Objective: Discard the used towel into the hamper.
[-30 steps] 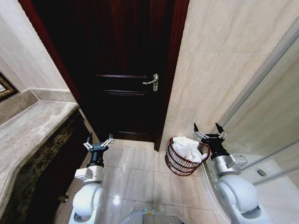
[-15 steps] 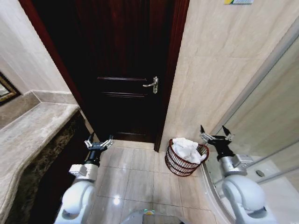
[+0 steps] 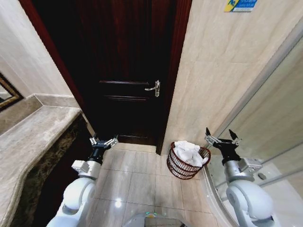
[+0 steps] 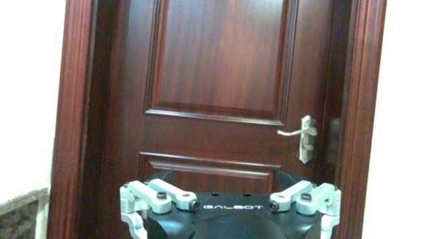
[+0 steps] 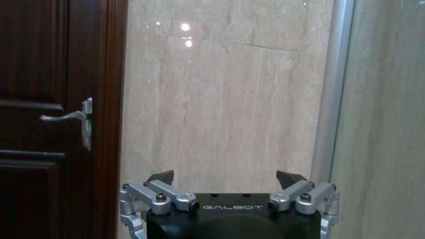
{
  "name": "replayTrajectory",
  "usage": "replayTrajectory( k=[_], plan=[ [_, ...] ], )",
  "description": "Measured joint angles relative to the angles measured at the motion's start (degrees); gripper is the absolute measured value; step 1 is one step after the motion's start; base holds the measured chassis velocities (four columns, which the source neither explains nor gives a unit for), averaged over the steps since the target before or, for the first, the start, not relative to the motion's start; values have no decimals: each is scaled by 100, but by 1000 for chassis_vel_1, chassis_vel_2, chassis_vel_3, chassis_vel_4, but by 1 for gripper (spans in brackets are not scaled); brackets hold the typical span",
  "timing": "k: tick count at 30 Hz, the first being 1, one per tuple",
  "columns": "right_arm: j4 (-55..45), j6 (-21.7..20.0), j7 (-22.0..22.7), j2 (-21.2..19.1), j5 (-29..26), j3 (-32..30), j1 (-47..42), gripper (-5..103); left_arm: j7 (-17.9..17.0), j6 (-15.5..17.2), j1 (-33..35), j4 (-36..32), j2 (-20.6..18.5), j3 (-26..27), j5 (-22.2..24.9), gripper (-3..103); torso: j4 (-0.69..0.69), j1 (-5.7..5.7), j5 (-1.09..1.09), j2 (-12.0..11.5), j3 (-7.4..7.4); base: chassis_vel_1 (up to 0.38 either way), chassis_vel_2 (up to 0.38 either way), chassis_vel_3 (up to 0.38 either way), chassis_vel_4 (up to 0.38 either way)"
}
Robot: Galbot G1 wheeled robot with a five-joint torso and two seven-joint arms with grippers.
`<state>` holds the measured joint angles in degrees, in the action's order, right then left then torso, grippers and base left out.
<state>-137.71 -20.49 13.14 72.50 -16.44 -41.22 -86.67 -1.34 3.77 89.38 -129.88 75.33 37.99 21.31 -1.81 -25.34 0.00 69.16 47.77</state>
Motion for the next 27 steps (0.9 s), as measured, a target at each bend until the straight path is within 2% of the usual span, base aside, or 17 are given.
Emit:
replayTrajectory(
  k=[6, 27],
  plan=[
    [36, 20, -3, -51, -57, -106, 12, 100, -9, -61, 94, -14, 74, 12, -187, 100, 0, -84, 0, 185, 99, 0, 0, 0, 0],
    [-30, 33, -66, -124, -124, -132, -46, 100, 6, -158, 329, -243, 274, 11, -379, 100, 0, -383, -1, 847, 463, 0, 0, 0, 0]
  ],
)
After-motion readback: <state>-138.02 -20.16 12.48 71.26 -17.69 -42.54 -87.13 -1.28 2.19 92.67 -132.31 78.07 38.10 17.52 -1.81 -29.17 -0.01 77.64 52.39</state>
